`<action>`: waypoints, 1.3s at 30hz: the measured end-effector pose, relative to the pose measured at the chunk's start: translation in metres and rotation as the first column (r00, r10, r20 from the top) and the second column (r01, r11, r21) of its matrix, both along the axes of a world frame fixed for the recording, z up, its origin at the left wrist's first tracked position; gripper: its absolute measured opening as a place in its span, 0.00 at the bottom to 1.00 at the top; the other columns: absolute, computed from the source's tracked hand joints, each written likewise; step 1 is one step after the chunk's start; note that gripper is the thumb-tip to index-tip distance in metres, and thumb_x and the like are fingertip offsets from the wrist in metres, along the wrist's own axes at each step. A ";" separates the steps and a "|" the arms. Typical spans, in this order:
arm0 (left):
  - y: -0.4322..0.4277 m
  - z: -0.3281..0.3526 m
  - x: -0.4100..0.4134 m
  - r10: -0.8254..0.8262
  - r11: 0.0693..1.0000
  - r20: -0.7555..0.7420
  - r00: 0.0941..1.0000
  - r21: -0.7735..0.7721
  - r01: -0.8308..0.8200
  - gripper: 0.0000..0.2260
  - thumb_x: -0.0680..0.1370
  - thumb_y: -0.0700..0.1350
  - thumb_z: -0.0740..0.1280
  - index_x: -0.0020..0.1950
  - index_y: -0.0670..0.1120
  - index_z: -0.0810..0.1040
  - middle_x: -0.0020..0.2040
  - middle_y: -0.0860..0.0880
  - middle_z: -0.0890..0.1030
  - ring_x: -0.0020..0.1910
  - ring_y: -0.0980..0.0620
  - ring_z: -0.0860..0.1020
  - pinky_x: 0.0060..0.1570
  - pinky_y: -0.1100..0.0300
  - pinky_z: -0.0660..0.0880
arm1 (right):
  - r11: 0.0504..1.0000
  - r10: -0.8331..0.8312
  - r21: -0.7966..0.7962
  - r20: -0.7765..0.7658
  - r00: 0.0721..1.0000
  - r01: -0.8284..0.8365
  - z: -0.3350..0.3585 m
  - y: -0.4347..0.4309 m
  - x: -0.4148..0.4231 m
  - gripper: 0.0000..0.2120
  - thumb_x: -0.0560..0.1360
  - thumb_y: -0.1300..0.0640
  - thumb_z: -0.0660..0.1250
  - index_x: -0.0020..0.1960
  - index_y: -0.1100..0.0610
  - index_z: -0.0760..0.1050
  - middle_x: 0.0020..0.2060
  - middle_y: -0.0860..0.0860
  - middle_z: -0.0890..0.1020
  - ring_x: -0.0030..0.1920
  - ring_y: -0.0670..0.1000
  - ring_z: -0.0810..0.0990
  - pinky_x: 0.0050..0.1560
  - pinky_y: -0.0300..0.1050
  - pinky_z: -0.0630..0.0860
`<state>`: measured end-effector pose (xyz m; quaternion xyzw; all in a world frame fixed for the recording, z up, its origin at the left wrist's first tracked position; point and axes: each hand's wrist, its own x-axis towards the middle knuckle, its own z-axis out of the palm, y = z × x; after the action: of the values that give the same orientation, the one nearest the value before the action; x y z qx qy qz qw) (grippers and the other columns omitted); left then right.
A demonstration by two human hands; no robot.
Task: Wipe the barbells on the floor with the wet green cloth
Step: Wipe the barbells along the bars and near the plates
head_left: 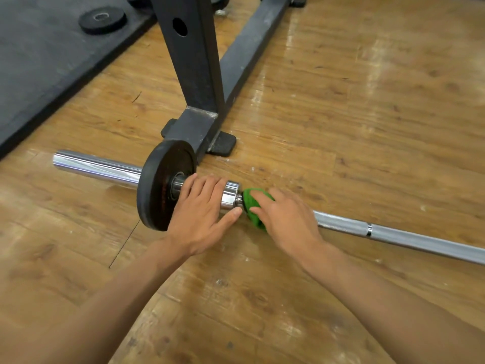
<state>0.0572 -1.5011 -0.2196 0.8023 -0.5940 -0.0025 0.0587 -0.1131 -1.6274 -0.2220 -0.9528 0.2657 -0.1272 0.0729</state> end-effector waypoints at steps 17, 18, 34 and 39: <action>0.004 -0.005 -0.002 0.013 1.000 0.000 1.000 0.017 -0.013 0.37 0.84 0.68 0.41 0.76 0.43 0.69 0.70 0.46 0.74 0.74 0.45 0.68 0.80 0.43 0.55 | 0.985 0.046 0.173 -0.159 0.986 -0.018 0.020 0.002 0.013 0.17 0.86 0.44 0.55 0.67 0.50 0.75 0.56 0.52 0.79 0.53 0.61 0.80 0.48 0.51 0.69; 0.005 -0.006 -0.002 0.014 1.000 -0.005 1.000 0.016 -0.014 0.37 0.84 0.68 0.41 0.76 0.43 0.69 0.70 0.46 0.74 0.74 0.44 0.68 0.80 0.43 0.55 | 0.986 0.023 0.165 -0.145 0.989 0.001 0.018 -0.002 0.002 0.18 0.85 0.42 0.54 0.65 0.50 0.77 0.54 0.52 0.81 0.51 0.61 0.81 0.49 0.51 0.71; 0.005 -0.004 -0.005 0.023 1.000 0.027 0.999 -0.004 -0.023 0.35 0.84 0.68 0.44 0.74 0.43 0.70 0.68 0.45 0.75 0.72 0.43 0.70 0.79 0.44 0.56 | 0.970 -0.017 0.235 -0.163 0.986 0.056 0.030 0.000 -0.010 0.15 0.85 0.43 0.59 0.66 0.48 0.76 0.56 0.52 0.80 0.54 0.61 0.81 0.55 0.51 0.73; 0.006 -0.005 -0.006 0.028 1.000 0.020 0.999 0.005 -0.028 0.36 0.84 0.68 0.43 0.74 0.42 0.70 0.68 0.44 0.75 0.73 0.42 0.70 0.79 0.43 0.55 | 0.974 -0.062 0.200 -0.221 0.973 0.107 0.025 -0.016 -0.057 0.13 0.82 0.44 0.65 0.62 0.48 0.80 0.46 0.51 0.82 0.45 0.59 0.83 0.49 0.51 0.75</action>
<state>0.0511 -1.4947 -0.2250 0.8106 -0.5834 0.0050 0.0507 -0.1705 -1.6435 -0.1973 -0.9356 0.3246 0.0018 0.1389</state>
